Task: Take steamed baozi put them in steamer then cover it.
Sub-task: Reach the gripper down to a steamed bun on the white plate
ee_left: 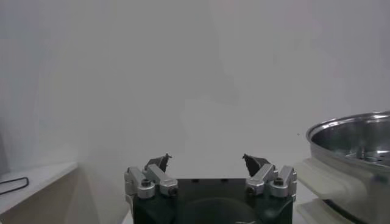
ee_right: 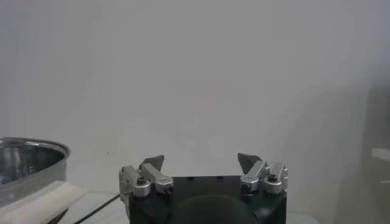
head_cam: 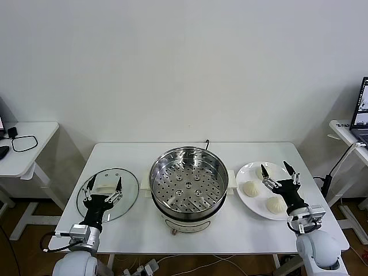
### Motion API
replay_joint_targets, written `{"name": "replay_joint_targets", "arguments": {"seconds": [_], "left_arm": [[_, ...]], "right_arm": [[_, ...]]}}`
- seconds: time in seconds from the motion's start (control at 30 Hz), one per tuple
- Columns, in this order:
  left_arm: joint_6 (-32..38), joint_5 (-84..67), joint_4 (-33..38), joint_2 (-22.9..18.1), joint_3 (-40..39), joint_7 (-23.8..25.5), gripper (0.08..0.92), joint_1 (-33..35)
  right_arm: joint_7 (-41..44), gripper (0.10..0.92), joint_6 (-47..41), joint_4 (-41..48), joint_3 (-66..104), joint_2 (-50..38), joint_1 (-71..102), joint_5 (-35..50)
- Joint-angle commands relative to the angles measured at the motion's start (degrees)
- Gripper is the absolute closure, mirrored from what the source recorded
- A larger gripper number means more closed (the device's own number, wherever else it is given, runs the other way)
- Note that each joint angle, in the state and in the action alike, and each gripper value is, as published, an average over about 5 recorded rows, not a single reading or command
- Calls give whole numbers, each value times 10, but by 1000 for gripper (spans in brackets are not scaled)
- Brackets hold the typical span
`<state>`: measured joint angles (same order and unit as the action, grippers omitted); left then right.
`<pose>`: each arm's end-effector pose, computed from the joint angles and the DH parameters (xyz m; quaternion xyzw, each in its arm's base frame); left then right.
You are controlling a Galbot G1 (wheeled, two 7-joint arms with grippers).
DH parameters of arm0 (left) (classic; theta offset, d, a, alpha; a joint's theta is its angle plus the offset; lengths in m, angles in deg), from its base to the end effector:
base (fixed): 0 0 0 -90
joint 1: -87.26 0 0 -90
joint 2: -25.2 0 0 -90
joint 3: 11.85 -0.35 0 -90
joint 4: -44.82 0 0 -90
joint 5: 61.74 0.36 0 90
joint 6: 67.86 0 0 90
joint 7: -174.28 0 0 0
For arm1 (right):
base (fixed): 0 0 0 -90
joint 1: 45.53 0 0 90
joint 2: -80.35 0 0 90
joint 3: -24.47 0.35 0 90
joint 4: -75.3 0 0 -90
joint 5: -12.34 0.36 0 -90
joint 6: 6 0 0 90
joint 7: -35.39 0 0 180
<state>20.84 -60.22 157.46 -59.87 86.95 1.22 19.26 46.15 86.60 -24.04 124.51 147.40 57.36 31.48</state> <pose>0.2272 0.0688 -0.3143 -0.0047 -0.9967 -0.0810 0.0081 0.2865 -0.1707 -0.3162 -0.0474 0.9976 -0.0482 0.0132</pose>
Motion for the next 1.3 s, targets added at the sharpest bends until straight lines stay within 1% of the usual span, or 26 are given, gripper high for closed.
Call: {"name": "replay_joint_targets", "arguments": {"seconds": [0.03, 0.1, 0.2, 0.27, 0.33, 0.47, 0.53, 0.67, 0.87, 0.97, 1.13, 1.3], "left_arm": [[2, -1, 1, 1, -2, 1, 177, 2], [2, -1, 2, 0, -3, 1, 177, 2], [5, -1, 4, -1, -9, 1, 177, 4], [6, 0, 6, -1, -13, 1, 177, 6], [7, 0, 8, -1, -16, 1, 177, 7], [6, 0, 16, 0, -20, 0, 177, 9], [5, 0, 21, 0, -21, 0, 177, 10], [2, 2, 27, -1, -25, 0, 177, 11], [0, 4, 31, -2, -27, 0, 177, 12], [0, 6, 32, -3, -26, 0, 177, 12], [1, 18, 41, -4, -25, 0, 177, 16], [-1, 18, 42, -4, -22, 0, 177, 16]], "right_arm": [[0, 203, -5, 40, -3, -26, -31, -42], [-1, 203, 0, 69, -11, -46, -54, -94], [4, 203, 9, 130, -43, -97, -109, -204], [17, 203, 8, 165, -73, -139, -148, -253], [37, 203, 5, 189, -108, -178, -181, -283], [100, 203, -9, 224, -198, -252, -248, -328], [145, 203, -13, 241, -250, -281, -292, -345], [275, 203, -7, 282, -354, -316, -401, -370], [463, 203, 2, 350, -508, -317, -571, -376], [527, 203, -7, 377, -584, -305, -649, -378], [574, 203, -17, 438, -676, -263, -738, -374], [594, 203, -10, 512, -705, -200, -772, -405]]}}
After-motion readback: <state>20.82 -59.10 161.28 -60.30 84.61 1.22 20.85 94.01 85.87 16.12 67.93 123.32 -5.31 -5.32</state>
